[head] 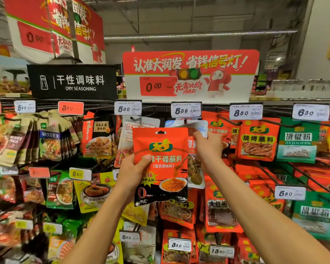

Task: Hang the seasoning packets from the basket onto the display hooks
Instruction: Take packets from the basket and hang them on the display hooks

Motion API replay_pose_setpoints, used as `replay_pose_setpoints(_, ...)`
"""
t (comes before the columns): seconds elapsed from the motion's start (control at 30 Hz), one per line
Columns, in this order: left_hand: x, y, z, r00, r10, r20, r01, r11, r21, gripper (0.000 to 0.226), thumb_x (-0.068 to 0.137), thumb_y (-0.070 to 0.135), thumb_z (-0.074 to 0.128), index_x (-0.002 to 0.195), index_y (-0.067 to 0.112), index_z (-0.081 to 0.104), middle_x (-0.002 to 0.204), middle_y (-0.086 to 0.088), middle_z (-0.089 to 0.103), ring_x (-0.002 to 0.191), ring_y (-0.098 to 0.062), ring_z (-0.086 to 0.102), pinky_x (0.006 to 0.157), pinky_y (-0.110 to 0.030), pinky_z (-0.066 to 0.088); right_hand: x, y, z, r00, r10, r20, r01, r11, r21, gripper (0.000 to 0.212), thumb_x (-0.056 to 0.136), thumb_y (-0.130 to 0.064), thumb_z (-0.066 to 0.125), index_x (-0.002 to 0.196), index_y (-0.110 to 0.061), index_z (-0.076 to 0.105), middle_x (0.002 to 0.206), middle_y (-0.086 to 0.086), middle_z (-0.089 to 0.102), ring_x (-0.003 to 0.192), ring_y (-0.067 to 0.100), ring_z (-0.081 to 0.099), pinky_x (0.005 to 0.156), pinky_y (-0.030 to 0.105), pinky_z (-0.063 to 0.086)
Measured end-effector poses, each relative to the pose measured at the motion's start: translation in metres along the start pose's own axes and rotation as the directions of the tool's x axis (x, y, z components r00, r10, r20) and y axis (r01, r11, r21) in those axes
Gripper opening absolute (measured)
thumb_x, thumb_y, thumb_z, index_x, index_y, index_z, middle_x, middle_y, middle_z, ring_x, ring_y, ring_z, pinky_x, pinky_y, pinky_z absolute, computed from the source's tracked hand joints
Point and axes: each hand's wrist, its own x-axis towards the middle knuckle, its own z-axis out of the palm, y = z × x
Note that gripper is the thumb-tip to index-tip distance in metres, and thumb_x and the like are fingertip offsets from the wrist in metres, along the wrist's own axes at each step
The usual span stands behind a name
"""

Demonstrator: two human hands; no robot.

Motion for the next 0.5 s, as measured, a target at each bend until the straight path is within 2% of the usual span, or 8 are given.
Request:
replay_pose_setpoints(0.07, 0.001, -0.002, 0.007, 1.000, -0.012, 0.014, 0.012, 1.000, -0.019, 0.012, 0.095, 0.021, 0.066, 0.102, 0.015, 0.072, 0.093, -0.005, 0.080, 0.080, -0.021, 0.077, 0.063, -0.024, 0.058, 0.001, 0.005, -0.006, 0.998, 0.010, 0.065, -0.009, 1.000, -0.012, 0.020, 0.093, -0.035, 0.064, 0.085, -0.017, 0.069, 0.083, 0.006, 0.074, 0.081, 0.031, 0.071, 0.074, 0.046, 0.057)
replay_pose_setpoints(0.13, 0.003, -0.006, 0.020, 0.999, -0.025, 0.032, 0.026, 0.999, -0.025, 0.010, 0.096, 0.019, 0.065, 0.100, 0.015, 0.073, 0.092, -0.005, 0.080, 0.079, -0.020, 0.077, 0.062, -0.024, 0.058, 0.002, 0.012, -0.019, 0.998, 0.000, 0.059, 0.000, 1.000, -0.001, 0.021, 0.095, -0.043, 0.062, 0.103, -0.024, 0.065, 0.096, -0.003, 0.071, 0.094, 0.022, 0.070, 0.084, 0.043, 0.056)
replay_pose_setpoints(0.17, 0.004, -0.009, 0.029, 0.998, -0.031, 0.046, 0.032, 0.999, -0.022, 0.009, 0.096, 0.018, 0.064, 0.100, 0.015, 0.073, 0.091, -0.006, 0.080, 0.079, -0.020, 0.077, 0.062, -0.024, 0.058, 0.002, 0.015, -0.029, 0.999, -0.001, 0.043, 0.000, 1.000, 0.031, 0.021, 0.095, -0.044, 0.062, 0.106, -0.026, 0.062, 0.101, -0.006, 0.070, 0.098, 0.019, 0.068, 0.086, 0.042, 0.055)
replay_pose_setpoints(0.23, 0.007, -0.016, 0.052, 0.995, -0.040, 0.087, 0.040, 0.999, 0.001, 0.010, 0.097, 0.018, 0.064, 0.099, 0.014, 0.074, 0.090, -0.006, 0.079, 0.079, -0.020, 0.077, 0.063, -0.024, 0.058, 0.000, 0.020, -0.050, 0.998, 0.020, 0.061, -0.030, 0.986, 0.167, 0.016, 0.098, -0.042, 0.059, 0.100, -0.026, 0.063, 0.103, 0.003, 0.072, 0.098, 0.024, 0.069, 0.084, 0.044, 0.054)
replay_pose_setpoints(0.33, 0.012, -0.027, 0.096, 0.985, -0.069, 0.159, 0.066, 0.998, 0.023, 0.013, 0.098, 0.021, 0.064, 0.105, 0.014, 0.072, 0.095, -0.006, 0.079, 0.084, -0.022, 0.077, 0.069, -0.028, 0.059, -0.006, 0.023, -0.084, 0.989, 0.019, 0.149, -0.071, 0.934, 0.349, 0.029, 0.093, -0.046, 0.061, 0.094, -0.020, 0.072, 0.096, 0.009, 0.075, 0.086, 0.024, 0.071, 0.071, 0.038, 0.056)
replay_pose_setpoints(0.4, 0.017, -0.031, 0.127, 0.977, -0.104, 0.188, 0.102, 0.995, 0.019, 0.015, 0.098, 0.023, 0.064, 0.109, 0.014, 0.070, 0.096, -0.005, 0.079, 0.088, -0.023, 0.077, 0.073, -0.032, 0.060, -0.006, 0.020, -0.104, 0.986, 0.000, 0.164, -0.061, 0.928, 0.366, 0.029, 0.088, -0.046, 0.066, 0.096, -0.020, 0.074, 0.098, 0.009, 0.078, 0.086, 0.026, 0.075, 0.068, 0.038, 0.061)
replay_pose_setpoints(0.5, 0.022, -0.030, 0.165, 0.966, -0.105, 0.237, 0.099, 0.994, 0.034, 0.013, 0.098, 0.027, 0.064, 0.105, 0.017, 0.071, 0.095, -0.003, 0.080, 0.087, -0.023, 0.077, 0.073, -0.032, 0.059, 0.003, 0.017, -0.129, 0.998, 0.016, 0.064, -0.034, 0.957, 0.289, 0.017, 0.092, -0.037, 0.069, 0.096, -0.020, 0.070, 0.089, 0.007, 0.079, 0.081, 0.027, 0.076, 0.072, 0.048, 0.063)
